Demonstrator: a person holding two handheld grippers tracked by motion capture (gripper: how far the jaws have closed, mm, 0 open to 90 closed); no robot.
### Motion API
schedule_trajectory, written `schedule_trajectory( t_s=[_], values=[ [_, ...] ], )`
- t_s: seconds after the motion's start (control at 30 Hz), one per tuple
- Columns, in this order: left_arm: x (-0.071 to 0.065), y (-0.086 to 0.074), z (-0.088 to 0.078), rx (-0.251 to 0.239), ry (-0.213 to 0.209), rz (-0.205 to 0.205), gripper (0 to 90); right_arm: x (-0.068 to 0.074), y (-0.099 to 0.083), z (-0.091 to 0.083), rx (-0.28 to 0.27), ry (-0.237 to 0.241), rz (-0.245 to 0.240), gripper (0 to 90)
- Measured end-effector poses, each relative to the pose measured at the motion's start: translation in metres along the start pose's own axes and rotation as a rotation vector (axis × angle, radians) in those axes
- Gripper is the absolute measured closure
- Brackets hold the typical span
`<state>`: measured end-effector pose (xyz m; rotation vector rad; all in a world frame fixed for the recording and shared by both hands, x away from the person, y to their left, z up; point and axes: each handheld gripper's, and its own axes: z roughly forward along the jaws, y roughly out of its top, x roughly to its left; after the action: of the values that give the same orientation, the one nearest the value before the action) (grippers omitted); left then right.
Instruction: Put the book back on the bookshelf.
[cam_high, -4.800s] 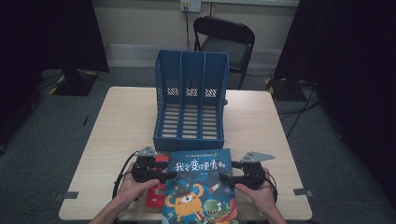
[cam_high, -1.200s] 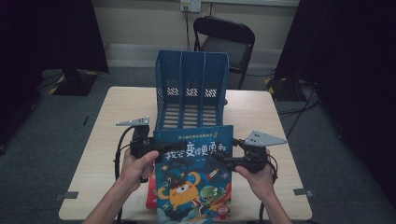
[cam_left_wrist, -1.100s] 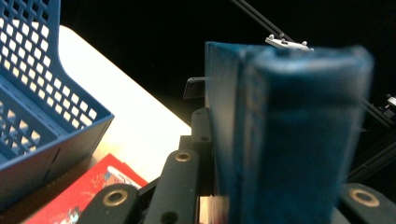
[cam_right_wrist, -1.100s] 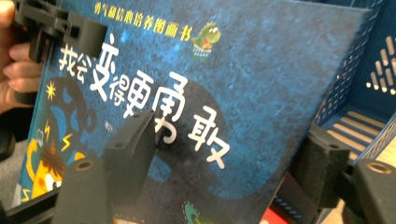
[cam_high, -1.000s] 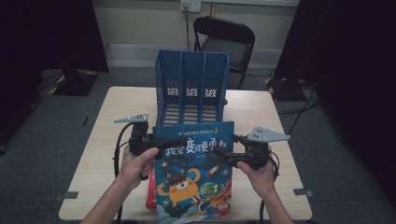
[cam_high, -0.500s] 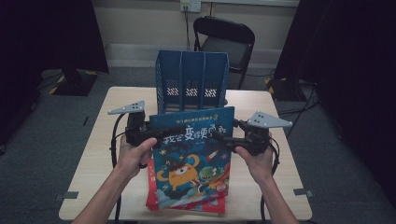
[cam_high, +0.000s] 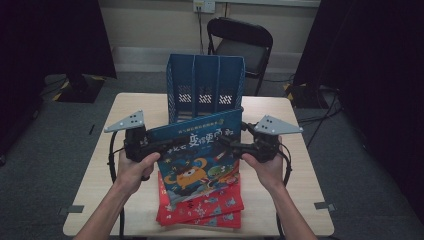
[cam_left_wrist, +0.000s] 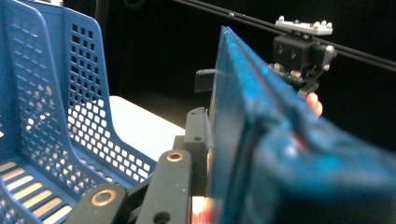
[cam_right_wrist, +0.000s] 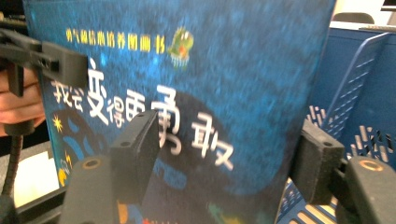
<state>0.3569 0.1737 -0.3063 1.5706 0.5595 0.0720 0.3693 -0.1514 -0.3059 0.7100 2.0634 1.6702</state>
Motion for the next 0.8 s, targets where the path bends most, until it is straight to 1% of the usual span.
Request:
schedule_trajectory(
  t_s=[0.07,0.1,0.17,0.2,0.23,0.27,0.3,0.37,0.4,0.43,0.47,0.5,0.53,0.57,0.6,0.63,0.67,0.7,0.73,0.77,0.8],
  values=[
    [-0.002,-0.001,-0.002,-0.001,0.001,-0.01,77.8,0.001,-0.005,0.002,0.013,0.021,0.008,32.7],
    [-0.003,-0.001,-0.002,0.009,0.011,-0.013,77.4,0.001,-0.009,0.002,0.018,0.028,0.016,33.4],
    [-0.005,-0.003,0.0,0.029,0.034,-0.004,75.2,0.0,-0.019,0.004,0.039,0.035,0.027,33.4],
    [-0.004,-0.003,-0.001,0.024,0.013,-0.032,72.0,-0.001,-0.024,0.005,0.053,0.034,0.032,33.5],
    [-0.003,-0.004,-0.003,0.02,0.003,-0.052,70.5,-0.001,-0.028,0.005,0.06,0.045,0.045,33.7],
    [-0.003,-0.005,-0.002,0.02,0.013,-0.05,70.4,-0.002,-0.034,0.006,0.069,0.059,0.058,33.4],
    [-0.004,-0.006,-0.002,0.029,0.018,-0.047,68.0,-0.001,-0.036,0.006,0.07,0.056,0.059,33.5],
    [-0.003,-0.009,0.0,0.055,0.017,-0.058,64.3,-0.001,-0.04,0.006,0.075,0.05,0.059,32.9],
    [-0.004,-0.011,0.001,0.059,0.029,-0.056,62.1,0.0,-0.041,0.006,0.074,0.049,0.06,32.7],
    [-0.005,-0.013,0.0,0.052,0.022,-0.022,61.8,0.0,-0.041,0.006,0.073,0.049,0.061,32.8],
    [-0.006,-0.015,-0.001,0.055,0.027,0.021,70.4,0.001,-0.041,0.005,0.071,0.047,0.057,32.7],
    [-0.007,-0.016,-0.001,0.07,0.045,0.034,71.3,0.001,-0.041,0.005,0.072,0.047,0.051,32.7],
    [-0.007,-0.017,-0.001,0.058,0.05,0.041,71.0,0.002,-0.041,0.004,0.075,0.045,0.048,32.9],
    [-0.008,-0.018,-0.001,0.058,0.046,0.053,72.3,0.002,-0.041,0.004,0.073,0.044,0.048,32.8],
    [-0.008,-0.018,0.0,0.065,0.037,0.061,71.9,0.002,-0.042,0.004,0.072,0.046,0.048,32.8],
    [-0.008,-0.019,0.001,0.061,0.02,0.06,69.7,0.002,-0.042,0.004,0.072,0.046,0.047,32.5],
    [-0.008,-0.02,0.001,0.059,0.019,0.065,69.8,0.002,-0.042,0.004,0.072,0.045,0.047,32.1],
    [-0.008,-0.021,0.001,0.065,0.028,0.078,70.0,0.003,-0.042,0.004,0.073,0.042,0.044,32.1],
    [-0.008,-0.021,0.001,0.074,0.04,0.092,72.2,0.003,-0.042,0.004,0.074,0.039,0.042,31.6],
    [-0.007,-0.022,0.001,0.075,0.042,0.079,74.1,0.004,-0.042,0.004,0.073,0.038,0.042,31.5],
    [-0.007,-0.023,0.001,0.068,0.04,0.079,74.2,0.004,-0.042,0.005,0.074,0.033,0.04,30.8]
  ],
)
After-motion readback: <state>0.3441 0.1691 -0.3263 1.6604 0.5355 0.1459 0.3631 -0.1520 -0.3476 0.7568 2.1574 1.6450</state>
